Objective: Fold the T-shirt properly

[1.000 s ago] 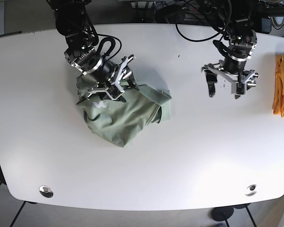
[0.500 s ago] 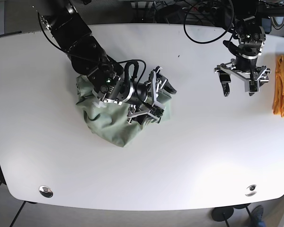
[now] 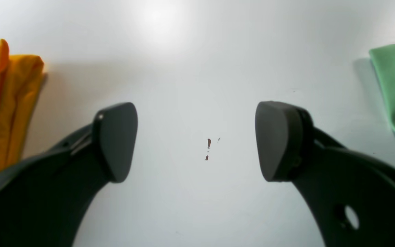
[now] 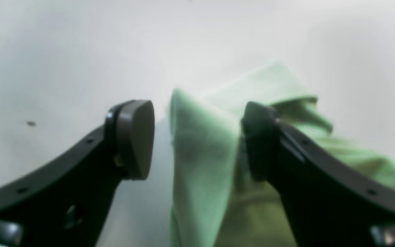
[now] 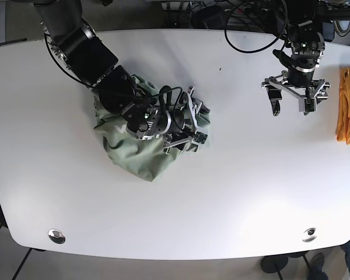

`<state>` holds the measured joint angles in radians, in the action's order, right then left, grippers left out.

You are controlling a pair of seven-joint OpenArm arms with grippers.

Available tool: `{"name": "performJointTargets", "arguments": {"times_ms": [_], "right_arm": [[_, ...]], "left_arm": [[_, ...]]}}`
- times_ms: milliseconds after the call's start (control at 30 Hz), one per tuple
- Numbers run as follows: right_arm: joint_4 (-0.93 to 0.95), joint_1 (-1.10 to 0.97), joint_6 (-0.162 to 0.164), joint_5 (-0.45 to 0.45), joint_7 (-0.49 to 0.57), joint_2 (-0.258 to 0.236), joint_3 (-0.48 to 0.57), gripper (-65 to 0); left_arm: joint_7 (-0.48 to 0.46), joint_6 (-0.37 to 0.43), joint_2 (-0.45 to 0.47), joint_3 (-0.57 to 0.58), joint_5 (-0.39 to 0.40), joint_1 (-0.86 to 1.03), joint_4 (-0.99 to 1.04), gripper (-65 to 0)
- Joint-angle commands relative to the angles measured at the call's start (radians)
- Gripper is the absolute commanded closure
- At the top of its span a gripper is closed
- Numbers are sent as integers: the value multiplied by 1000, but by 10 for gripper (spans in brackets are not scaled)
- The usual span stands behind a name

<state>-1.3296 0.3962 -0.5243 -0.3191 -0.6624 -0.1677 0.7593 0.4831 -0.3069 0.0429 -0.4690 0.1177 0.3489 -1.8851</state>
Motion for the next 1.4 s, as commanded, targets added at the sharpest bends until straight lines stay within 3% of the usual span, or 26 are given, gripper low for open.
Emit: {"name": "performJointTargets", "arguments": {"times_ms": [33, 233, 300, 333, 367, 467, 533, 667, 833, 967, 1200, 1400], "right_arm": [[-20, 2, -4, -13, 19, -19, -7, -349], [-18, -46, -4, -13, 76, -40, -8, -214], [-18, -47, -3, -13, 77, -39, -8, -128], [-21, -47, 2, -13, 79, -37, -8, -35], [-28, -47, 5, -13, 80, -37, -8, -11], [-101, -52, 6, -15, 77, -37, -42, -17], [-193, -90, 6, -15, 72, -25, -156, -17], [-325, -64, 0, -8, -59, 52, -375, -17], [-370, 149, 3, -4, -168, 121, -542, -17], [-354, 349, 5, -5, -202, 125, -565, -17], [-357, 600, 5, -8, -267, 125, -567, -17], [-357, 648, 5, -15, -276, 127, -611, -17]], "left_arm": [[-21, 1, 12, -4, 10, -4, -6, -500], [-21, 1, 10, -1, 10, -14, 0, -500], [-21, 1, 10, -1, 10, -30, 0, -500], [-21, 1, 10, -1, 10, -30, 0, -500], [-21, 1, 10, -1, 10, -30, 0, -500], [-21, 1, 10, -4, 10, -30, 0, -500], [-21, 1, 10, -3, 10, -29, -4, -500], [-21, -2, 10, -1, 12, -26, -11, -500], [-19, -153, 8, 20, 9, -3, -43, -499], [12, -185, 8, 106, 9, 25, -75, -499], [10, -170, 7, 229, 3, 25, -78, -497], [9, 22, 16, 342, 3, -20, -46, -501]]}}
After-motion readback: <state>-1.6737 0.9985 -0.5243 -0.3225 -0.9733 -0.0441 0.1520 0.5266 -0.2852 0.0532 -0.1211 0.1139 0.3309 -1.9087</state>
